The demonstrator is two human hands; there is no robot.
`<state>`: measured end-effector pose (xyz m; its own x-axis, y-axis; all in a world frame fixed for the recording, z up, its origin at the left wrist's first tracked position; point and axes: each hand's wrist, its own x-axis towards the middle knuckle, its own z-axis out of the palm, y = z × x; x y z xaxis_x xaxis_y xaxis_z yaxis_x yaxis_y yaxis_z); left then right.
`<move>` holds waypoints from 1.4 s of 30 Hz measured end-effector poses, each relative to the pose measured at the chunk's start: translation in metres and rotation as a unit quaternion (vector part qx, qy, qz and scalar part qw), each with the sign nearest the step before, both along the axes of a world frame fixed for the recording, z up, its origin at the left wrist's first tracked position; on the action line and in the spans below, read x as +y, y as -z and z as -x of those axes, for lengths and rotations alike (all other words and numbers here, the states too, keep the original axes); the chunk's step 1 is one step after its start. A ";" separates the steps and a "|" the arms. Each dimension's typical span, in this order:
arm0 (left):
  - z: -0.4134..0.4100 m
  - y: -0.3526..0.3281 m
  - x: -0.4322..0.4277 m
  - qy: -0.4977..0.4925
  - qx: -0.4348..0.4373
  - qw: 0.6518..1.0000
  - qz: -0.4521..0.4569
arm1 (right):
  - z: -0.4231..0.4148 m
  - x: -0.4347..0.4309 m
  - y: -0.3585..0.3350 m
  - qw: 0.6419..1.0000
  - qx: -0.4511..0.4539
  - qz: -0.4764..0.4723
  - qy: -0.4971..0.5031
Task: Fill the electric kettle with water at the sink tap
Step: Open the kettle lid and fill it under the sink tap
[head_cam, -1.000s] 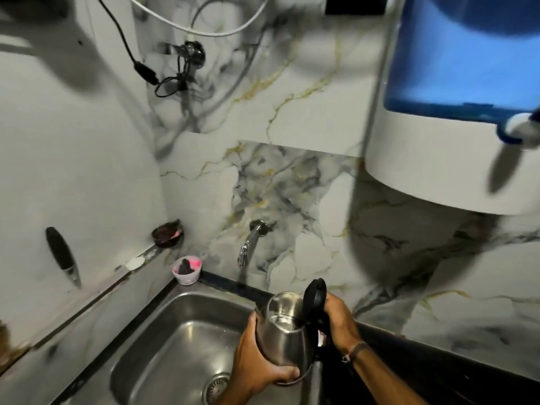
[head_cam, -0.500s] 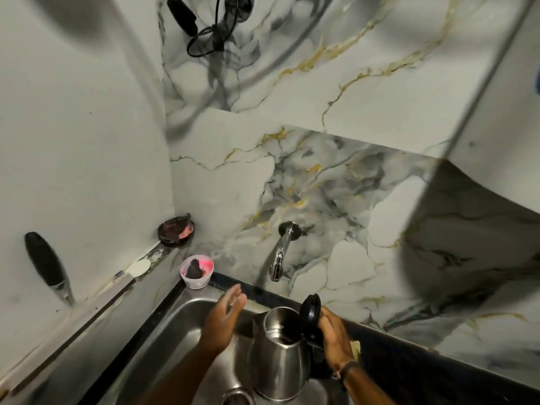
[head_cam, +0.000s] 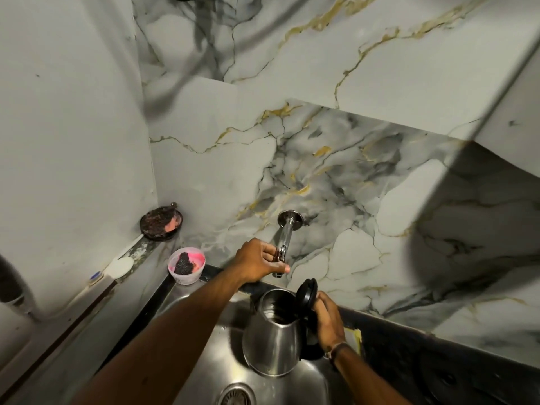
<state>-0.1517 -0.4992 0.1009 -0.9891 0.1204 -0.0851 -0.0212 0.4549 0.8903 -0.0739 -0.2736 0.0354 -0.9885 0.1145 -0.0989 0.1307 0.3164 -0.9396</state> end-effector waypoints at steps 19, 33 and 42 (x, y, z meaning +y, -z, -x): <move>-0.005 -0.026 0.020 -0.084 0.086 0.957 0.264 | 0.001 -0.025 -0.009 1.000 -0.002 0.017 0.019; 0.005 -0.009 0.005 0.018 -0.013 0.999 0.050 | 0.002 -0.022 -0.005 1.000 0.000 0.012 0.015; 0.008 0.016 -0.006 0.058 -0.062 0.980 -0.179 | 0.003 -0.022 -0.001 1.000 -0.005 0.012 0.024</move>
